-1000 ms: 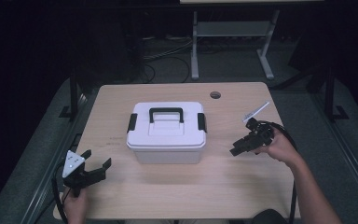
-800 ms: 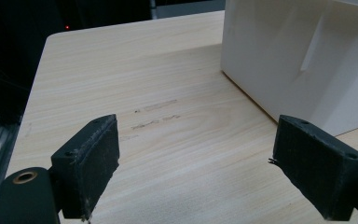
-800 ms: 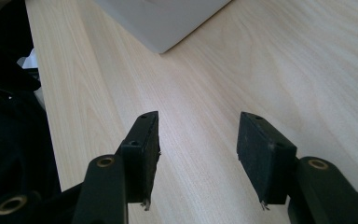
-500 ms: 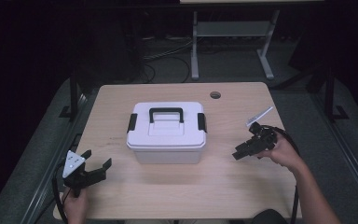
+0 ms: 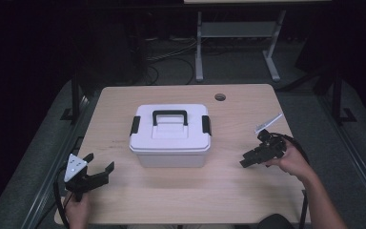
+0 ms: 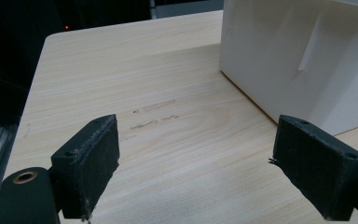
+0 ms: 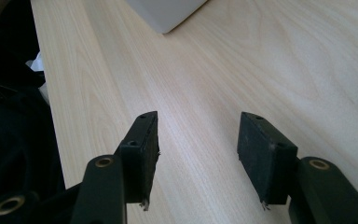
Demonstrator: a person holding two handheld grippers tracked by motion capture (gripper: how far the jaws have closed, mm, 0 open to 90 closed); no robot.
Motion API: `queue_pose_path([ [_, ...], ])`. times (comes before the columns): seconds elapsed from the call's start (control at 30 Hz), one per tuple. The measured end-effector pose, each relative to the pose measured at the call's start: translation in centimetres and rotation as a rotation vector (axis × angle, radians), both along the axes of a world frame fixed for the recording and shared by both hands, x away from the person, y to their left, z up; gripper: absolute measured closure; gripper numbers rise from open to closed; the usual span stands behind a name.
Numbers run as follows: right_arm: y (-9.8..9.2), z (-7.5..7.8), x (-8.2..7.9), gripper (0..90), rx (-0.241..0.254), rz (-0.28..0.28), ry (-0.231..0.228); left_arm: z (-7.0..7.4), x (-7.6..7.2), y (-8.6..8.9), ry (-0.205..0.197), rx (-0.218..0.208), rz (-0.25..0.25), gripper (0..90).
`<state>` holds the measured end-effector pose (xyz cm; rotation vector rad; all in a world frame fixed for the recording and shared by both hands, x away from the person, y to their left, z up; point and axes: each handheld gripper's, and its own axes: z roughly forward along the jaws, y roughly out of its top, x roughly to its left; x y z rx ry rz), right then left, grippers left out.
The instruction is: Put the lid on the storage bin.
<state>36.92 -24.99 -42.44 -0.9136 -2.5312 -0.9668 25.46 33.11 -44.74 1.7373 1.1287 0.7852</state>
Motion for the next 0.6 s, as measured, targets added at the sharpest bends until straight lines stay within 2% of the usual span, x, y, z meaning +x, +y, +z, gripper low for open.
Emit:
queue_pose_path([
  [0.6, -1.5, -0.6, -1.5, 45.6, 0.018, -0.024, 0.002, 0.0, 0.1, -0.1, 0.004, 0.006, -0.003, 13.7],
])
